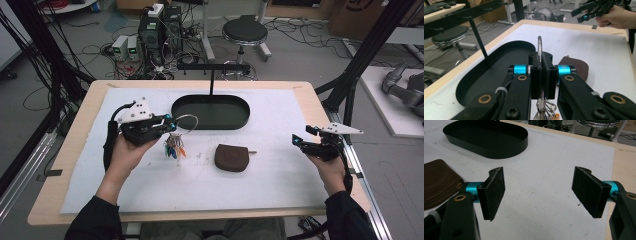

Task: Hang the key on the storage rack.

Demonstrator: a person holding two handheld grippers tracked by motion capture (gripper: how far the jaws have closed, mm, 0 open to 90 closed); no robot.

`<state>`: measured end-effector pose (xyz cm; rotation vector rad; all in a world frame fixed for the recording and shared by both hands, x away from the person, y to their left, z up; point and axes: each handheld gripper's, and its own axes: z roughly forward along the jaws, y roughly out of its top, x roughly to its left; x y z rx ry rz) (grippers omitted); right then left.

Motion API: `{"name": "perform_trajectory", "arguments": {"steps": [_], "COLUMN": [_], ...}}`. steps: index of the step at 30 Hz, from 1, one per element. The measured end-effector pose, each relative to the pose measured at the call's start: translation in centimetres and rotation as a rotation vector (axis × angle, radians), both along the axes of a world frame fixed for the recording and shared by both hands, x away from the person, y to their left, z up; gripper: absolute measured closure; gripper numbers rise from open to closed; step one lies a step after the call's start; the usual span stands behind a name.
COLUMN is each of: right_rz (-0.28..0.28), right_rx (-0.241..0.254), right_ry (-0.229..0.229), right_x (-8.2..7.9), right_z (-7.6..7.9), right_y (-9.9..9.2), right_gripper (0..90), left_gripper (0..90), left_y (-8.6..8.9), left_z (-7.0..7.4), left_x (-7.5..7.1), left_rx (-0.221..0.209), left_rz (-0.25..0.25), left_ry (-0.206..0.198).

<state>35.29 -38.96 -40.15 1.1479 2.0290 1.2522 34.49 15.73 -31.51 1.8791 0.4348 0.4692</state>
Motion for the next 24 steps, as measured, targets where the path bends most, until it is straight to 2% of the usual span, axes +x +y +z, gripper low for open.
{"name": "perform_trajectory", "arguments": {"steps": [3, 9, 16, 19, 24], "right_rz": [0.002, 0.001, 0.000, -0.001, 0.001], "right_rx": [0.000, 0.000, 0.009, 0.013, 0.010], "right_ry": [0.001, -0.002, -0.004, -0.003, -0.004], "right_x": [0.0, 0.0, 0.1, 0.1, 0.1], "right_z": [0.0, 0.0, 0.0, 0.0, 0.0], "right_y": [0.0, 0.0, -0.2, -0.2, -0.2], "right_gripper": [27.0, 27.0, 27.0, 27.0, 27.0], "left_gripper": [86.3, 86.3, 86.3, 86.3, 86.3], "left_y": [-0.2, -0.6, -0.8, -0.8, -0.9], "left_z": [0.6, 1.8, 2.7, 3.1, 3.9], "left_x": [0.5, 1.7, 3.4, 4.3, 5.9], "left_rx": [0.004, -0.016, -0.056, -0.052, -0.052], "left_rz": [0.005, 0.025, 0.059, 0.070, 0.089], "left_ry": [-0.009, -0.011, -0.006, 0.006, -0.001]}}
